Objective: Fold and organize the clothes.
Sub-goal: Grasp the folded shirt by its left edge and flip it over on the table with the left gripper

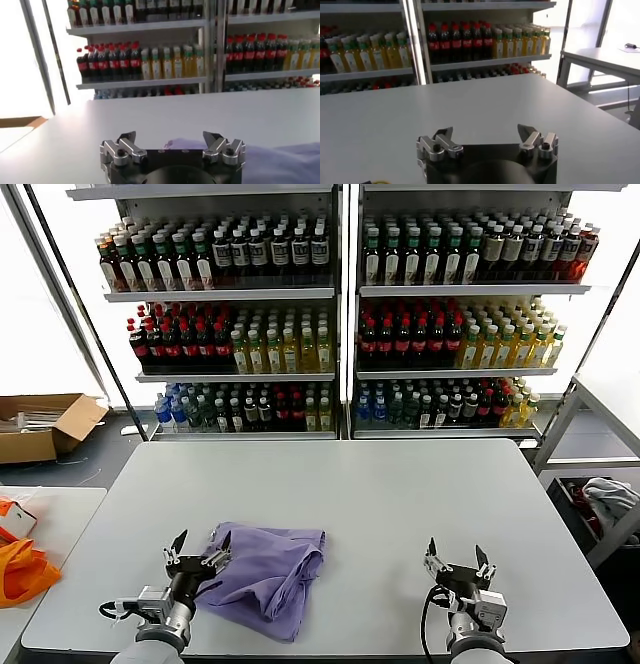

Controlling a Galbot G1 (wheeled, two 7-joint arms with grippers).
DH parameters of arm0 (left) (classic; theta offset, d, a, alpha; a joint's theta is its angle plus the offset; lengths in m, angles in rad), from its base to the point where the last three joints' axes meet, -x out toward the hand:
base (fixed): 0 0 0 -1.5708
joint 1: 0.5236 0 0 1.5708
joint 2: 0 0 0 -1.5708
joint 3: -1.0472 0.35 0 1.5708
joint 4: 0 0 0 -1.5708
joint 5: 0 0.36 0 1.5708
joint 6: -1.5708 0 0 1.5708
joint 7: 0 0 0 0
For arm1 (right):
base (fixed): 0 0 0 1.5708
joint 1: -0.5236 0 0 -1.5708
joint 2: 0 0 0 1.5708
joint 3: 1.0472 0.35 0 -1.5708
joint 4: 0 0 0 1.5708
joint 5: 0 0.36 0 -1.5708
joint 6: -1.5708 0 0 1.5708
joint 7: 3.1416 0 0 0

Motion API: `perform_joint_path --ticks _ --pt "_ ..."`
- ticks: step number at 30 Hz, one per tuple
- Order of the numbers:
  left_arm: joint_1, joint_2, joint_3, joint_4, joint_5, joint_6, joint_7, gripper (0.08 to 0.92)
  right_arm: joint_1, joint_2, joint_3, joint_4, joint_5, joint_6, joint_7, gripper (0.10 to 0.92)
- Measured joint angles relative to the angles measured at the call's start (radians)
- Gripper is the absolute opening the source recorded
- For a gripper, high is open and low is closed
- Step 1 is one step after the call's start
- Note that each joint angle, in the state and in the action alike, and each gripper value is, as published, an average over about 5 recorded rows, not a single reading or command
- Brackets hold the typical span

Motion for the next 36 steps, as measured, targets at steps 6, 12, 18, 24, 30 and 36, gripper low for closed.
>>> perform_joint_path --ticks 6,12,18,24,30,36 --pt "-0.002 0.025 -0.012 0.034 -0.026 0.015 0.035 0.823 -0.002 0.002 -0.002 -0.002 0.0 0.001 0.0 0.823" --pt "-0.011 0.049 -0.031 0.06 -0.084 0.048 0.073 0.822 -0.002 0.0 0.001 -0.007 0.0 0.002 0.0 0.823" --pt "-0.015 0.064 -0.046 0.08 -0.16 0.085 0.103 0.814 0.0 0.0 0.002 -0.01 0.0 0.003 -0.001 0.823" --pt "-0.008 0.075 -0.05 0.08 -0.235 0.117 0.124 0.682 0.007 0.001 0.001 -0.015 0.0 0.003 -0.001 0.823" --pt "0.002 0.075 -0.049 0.071 -0.282 0.141 0.139 0.501 0.009 -0.001 0.0 -0.016 0.001 0.002 -0.001 0.823" --pt "0.005 0.07 -0.049 0.065 -0.308 0.155 0.144 0.345 0.014 -0.005 0.0 -0.014 0.004 0.0 -0.001 0.823"
